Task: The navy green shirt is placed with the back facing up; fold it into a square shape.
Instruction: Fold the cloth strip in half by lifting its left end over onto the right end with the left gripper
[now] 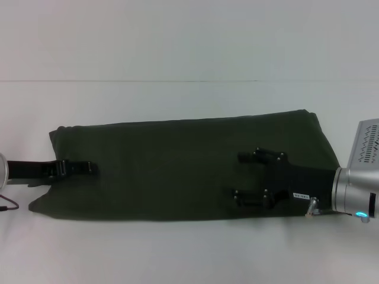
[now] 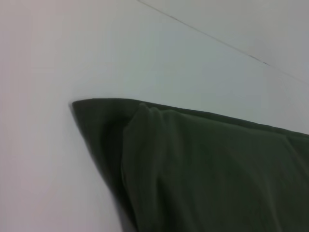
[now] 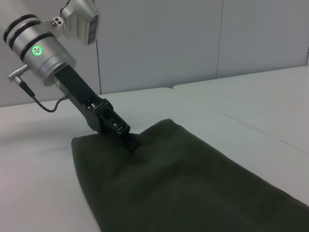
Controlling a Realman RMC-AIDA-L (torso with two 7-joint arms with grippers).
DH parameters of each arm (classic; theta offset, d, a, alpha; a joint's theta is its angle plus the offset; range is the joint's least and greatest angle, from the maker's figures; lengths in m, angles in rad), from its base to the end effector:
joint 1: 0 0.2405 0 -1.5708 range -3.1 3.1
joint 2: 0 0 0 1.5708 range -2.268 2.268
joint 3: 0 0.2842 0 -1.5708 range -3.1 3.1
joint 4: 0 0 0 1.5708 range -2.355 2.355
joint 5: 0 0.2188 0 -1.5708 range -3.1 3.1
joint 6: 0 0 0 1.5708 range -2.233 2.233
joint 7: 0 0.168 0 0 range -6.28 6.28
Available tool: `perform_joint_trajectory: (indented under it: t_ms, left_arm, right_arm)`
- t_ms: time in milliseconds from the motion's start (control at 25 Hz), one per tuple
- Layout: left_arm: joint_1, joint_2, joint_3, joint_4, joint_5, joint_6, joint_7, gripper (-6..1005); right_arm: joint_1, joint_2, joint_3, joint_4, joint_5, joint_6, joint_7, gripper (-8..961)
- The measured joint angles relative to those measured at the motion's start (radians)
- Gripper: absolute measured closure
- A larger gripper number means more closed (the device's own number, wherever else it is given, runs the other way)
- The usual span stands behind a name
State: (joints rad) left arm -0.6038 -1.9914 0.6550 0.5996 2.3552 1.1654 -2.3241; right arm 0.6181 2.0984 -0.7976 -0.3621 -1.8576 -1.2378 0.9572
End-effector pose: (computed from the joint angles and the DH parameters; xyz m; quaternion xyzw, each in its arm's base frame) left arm -0.3594 0.4056 -0.0062 -0.7392 -0.6238 -0.1120 0.2279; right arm 0.2782 0.3766 -0.1005 -0.9524 0.1201 0.2000 0.1961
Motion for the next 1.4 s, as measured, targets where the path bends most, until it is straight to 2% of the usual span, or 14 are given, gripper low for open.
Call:
perform_joint_trajectory:
  t_ms: [520,960,1200,1280,1400]
  left_arm:
    - [-0.024,0.008,0.021,-0.022,0.028,-0.016,-0.006,270]
    - [-0.025,0.008,0.027,-0.022,0.03,-0.018,-0.006,711]
    - [-0.026,0.01,0.028,-0.02,0.03,-0.016,0.001,890]
    - [-0.026,0.014,0.029,-0.019,0.03,-0.012,0.002,894]
    - [-0.023,0.032,0.037,-0.019,0.03,-0.003,0.001,901]
  right_arm:
    - [0.002,0.0,0.0,0.002,0.0,-0.005,0.0,49]
    - [0.002,0.0,0.0,0.005,0.0,-0.009,0.0,48]
    - [0.002,0.0,-0.002,0.005,0.0,-0.013,0.001,48]
    - [0.002,0.0,-0.003,0.005,0.0,-0.014,0.001,48]
    - [0.001,0.0,-0.003,0.006,-0.001,-0.021,0.002,49]
